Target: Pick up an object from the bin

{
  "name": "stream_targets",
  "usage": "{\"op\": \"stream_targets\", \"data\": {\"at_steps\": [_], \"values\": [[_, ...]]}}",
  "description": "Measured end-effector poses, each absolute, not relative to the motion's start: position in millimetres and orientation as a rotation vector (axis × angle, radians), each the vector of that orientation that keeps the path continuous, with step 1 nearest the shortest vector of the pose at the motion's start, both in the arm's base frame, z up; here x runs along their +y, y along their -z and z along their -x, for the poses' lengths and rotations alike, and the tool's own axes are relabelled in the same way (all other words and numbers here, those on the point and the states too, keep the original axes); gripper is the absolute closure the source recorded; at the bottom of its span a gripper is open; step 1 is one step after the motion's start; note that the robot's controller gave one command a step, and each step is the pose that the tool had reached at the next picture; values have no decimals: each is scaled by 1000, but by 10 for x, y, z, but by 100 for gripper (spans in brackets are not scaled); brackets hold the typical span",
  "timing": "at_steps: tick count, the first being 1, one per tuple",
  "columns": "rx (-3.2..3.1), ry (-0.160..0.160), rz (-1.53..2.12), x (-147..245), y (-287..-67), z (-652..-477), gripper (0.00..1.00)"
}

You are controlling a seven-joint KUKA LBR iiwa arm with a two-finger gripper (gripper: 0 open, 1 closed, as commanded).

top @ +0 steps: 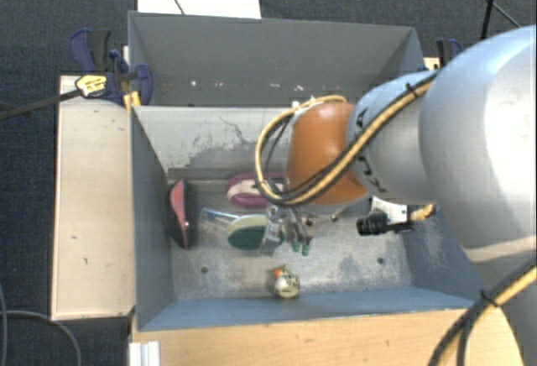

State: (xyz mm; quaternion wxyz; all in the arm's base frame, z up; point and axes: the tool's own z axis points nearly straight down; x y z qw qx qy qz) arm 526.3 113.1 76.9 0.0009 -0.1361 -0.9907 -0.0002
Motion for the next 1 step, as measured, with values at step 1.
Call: {"op": "stream_targets", "data": {"at_steps": [1], "values": [[-3129,4,379,912,-2373,-5297,100]]}}
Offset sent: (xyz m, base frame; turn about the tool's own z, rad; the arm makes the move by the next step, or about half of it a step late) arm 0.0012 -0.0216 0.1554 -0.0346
